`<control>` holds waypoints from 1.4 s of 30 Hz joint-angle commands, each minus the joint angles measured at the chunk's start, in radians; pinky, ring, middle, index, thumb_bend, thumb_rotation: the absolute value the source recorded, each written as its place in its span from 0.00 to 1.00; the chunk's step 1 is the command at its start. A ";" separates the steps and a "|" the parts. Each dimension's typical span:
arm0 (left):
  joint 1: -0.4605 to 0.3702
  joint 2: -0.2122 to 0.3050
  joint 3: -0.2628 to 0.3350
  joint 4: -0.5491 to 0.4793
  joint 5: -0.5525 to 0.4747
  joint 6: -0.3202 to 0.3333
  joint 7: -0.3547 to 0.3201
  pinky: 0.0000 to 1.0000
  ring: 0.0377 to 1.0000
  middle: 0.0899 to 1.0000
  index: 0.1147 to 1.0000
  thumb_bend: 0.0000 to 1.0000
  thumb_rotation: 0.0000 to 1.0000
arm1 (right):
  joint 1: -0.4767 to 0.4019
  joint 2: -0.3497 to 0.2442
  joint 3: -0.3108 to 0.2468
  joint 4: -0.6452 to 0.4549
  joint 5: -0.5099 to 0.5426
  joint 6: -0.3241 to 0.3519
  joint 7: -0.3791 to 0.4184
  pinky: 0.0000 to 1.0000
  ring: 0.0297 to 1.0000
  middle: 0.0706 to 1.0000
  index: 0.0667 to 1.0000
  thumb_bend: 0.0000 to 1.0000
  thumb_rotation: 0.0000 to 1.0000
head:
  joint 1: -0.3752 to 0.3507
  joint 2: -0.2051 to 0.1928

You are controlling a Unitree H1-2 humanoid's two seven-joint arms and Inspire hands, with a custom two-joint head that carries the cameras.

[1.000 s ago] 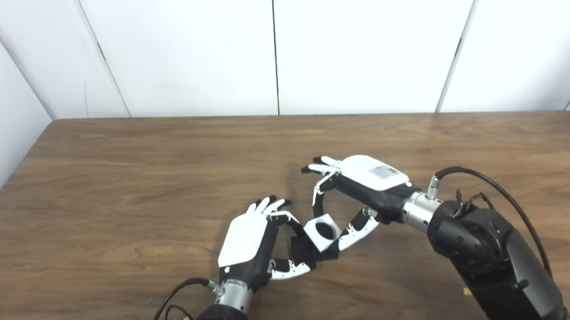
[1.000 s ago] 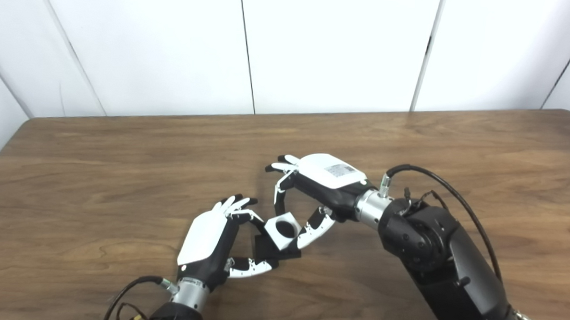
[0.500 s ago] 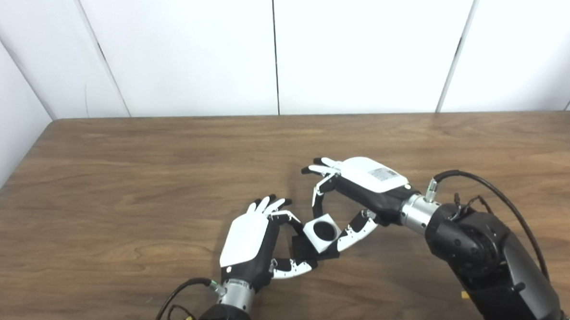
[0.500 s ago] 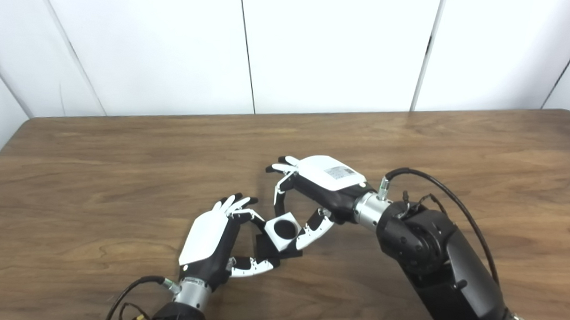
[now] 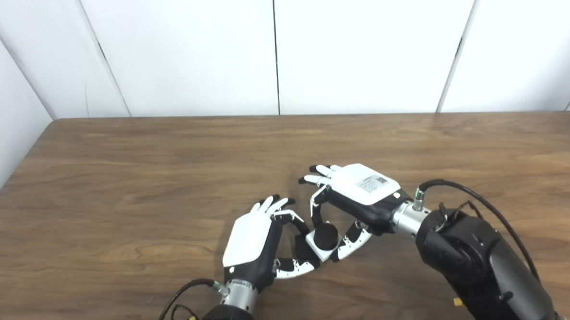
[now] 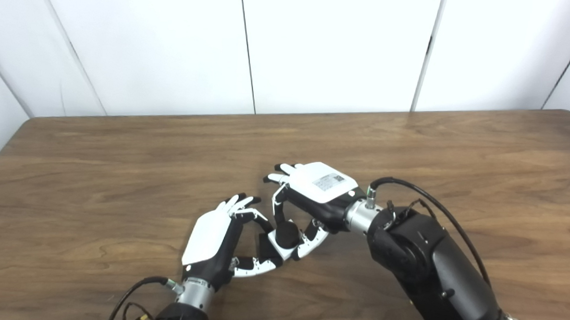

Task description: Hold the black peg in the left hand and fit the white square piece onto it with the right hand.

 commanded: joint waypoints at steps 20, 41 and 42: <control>-0.006 0.010 -0.022 0.004 0.035 0.058 -0.071 1.00 0.97 0.88 0.68 0.82 0.27 | -0.019 -0.012 -0.044 0.017 0.041 -0.031 -0.004 0.94 1.00 0.93 0.70 0.98 0.41 | 0.003 0.001; 0.009 0.041 0.001 -0.023 -0.001 0.015 -0.087 1.00 0.98 0.97 1.00 1.00 0.49 | -0.007 -0.006 -0.071 0.020 0.084 -0.009 -0.009 0.95 1.00 0.93 0.68 0.96 0.39 | 0.006 0.000; 0.011 0.043 0.002 -0.026 -0.003 0.010 -0.085 1.00 0.99 0.97 1.00 1.00 0.50 | -0.006 -0.005 -0.074 0.019 0.085 -0.007 -0.008 0.95 1.00 0.93 0.69 0.96 0.39 | 0.005 0.001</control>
